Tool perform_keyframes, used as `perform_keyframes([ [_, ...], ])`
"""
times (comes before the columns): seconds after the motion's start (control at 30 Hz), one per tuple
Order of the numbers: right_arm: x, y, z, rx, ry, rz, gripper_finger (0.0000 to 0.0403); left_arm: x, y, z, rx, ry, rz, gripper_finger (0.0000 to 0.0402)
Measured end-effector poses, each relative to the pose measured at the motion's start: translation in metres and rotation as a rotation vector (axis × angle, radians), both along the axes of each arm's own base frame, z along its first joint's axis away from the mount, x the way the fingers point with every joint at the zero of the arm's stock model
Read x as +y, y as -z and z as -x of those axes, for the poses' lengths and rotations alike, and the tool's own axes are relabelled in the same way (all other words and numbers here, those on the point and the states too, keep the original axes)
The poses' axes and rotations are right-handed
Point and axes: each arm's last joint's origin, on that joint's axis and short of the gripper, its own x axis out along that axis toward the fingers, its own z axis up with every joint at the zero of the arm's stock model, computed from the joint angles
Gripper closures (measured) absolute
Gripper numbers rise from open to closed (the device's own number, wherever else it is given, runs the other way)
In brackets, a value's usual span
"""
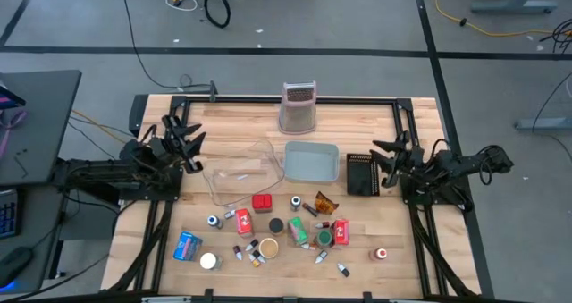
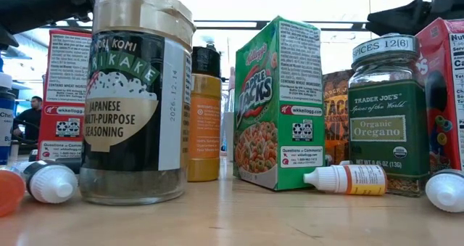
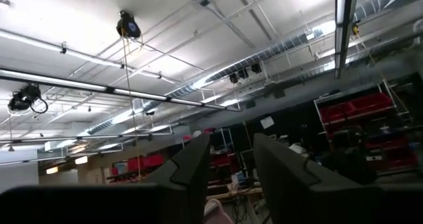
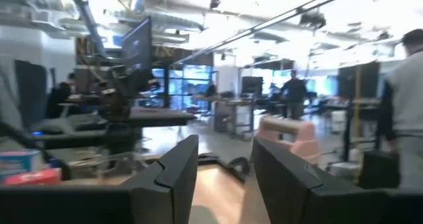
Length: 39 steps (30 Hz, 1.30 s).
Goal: Pick & Place Kitchen Items
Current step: Put the large black food coloring bottle into the black basket
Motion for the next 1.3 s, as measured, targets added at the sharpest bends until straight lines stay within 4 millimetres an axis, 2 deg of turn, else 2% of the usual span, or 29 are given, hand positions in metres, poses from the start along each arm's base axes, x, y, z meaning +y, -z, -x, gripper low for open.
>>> perform_keyframes([
  [0.17,0.0,-0.005,0.002,0.022,0.063,0.178,0.025,0.0,0.0,0.0,0.005,-0.007,0.002,0.0276],
  [0.3,-0.003,-0.014,0.007,0.026,0.205,0.341,0.025,0.001,0.0,0.0,0.012,-0.035,-0.004,0.0276],
  [0.4,-0.006,-0.028,0.017,-0.091,0.301,0.388,0.025,0.001,0.001,-0.001,0.024,-0.032,-0.016,0.0276],
  [0.53,-0.007,-0.042,0.03,-0.28,0.326,0.462,0.025,-0.001,0.0,-0.001,0.037,-0.008,-0.088,0.0276],
  [0.67,-0.005,-0.045,0.03,-0.322,0.302,0.597,0.025,-0.002,-0.005,0.001,-0.016,0.001,-0.125,0.0276],
  [0.77,-0.004,-0.045,0.024,-0.317,0.265,0.633,0.025,-0.001,-0.012,-0.003,-0.016,-0.013,-0.101,0.0276],
  [0.97,-0.006,-0.056,0.01,-0.244,0.25,0.533,0.025,0.007,-0.013,-0.027,0.144,-0.081,0.011,0.0276],
  [1.13,-0.008,-0.068,-0.017,-0.117,0.211,0.504,0.025,0.014,-0.015,-0.052,0.244,-0.106,-0.011,0.0276],
  [1.3,-0.011,-0.078,-0.048,-0.031,0.19,0.438,0.025,0.019,-0.023,-0.071,0.254,-0.083,0.04,0.0276],
])
